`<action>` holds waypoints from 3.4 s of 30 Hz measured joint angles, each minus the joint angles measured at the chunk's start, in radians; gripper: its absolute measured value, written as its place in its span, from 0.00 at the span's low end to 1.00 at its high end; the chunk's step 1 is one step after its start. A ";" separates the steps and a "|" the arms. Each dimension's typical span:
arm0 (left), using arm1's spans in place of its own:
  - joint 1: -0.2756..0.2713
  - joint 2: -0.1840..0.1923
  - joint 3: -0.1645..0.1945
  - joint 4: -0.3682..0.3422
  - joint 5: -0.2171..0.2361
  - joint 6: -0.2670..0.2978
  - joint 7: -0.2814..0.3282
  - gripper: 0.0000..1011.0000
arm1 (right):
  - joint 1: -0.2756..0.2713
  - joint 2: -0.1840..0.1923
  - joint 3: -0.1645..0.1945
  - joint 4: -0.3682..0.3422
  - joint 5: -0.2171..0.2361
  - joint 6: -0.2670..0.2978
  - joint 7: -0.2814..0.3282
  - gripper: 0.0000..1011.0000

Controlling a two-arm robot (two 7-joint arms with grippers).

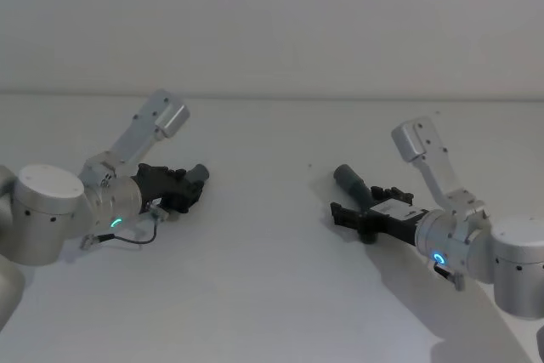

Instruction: Use both hands to pick up one end of the pipe from the table, align the ends, and insert them.

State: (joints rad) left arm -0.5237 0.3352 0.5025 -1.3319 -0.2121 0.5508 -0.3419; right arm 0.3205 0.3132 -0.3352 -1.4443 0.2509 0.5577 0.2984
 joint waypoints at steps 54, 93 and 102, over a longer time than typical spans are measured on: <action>-0.012 0.049 -0.005 -0.051 -0.006 -0.102 -0.108 0.35 | 0.006 0.021 0.015 -0.047 0.008 -0.107 0.048 0.27; -0.208 0.211 0.121 0.045 -0.056 -0.444 -0.654 0.35 | 0.038 0.304 -0.049 -0.154 0.102 -0.263 0.492 0.27; -0.226 0.231 0.144 0.043 -0.071 -0.473 -0.728 0.35 | 0.029 0.329 -0.052 -0.170 0.114 -0.259 0.507 0.27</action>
State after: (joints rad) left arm -0.7494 0.5660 0.6461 -1.2890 -0.2831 0.0778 -1.0694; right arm 0.3493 0.6421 -0.3871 -1.6141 0.3651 0.2982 0.8053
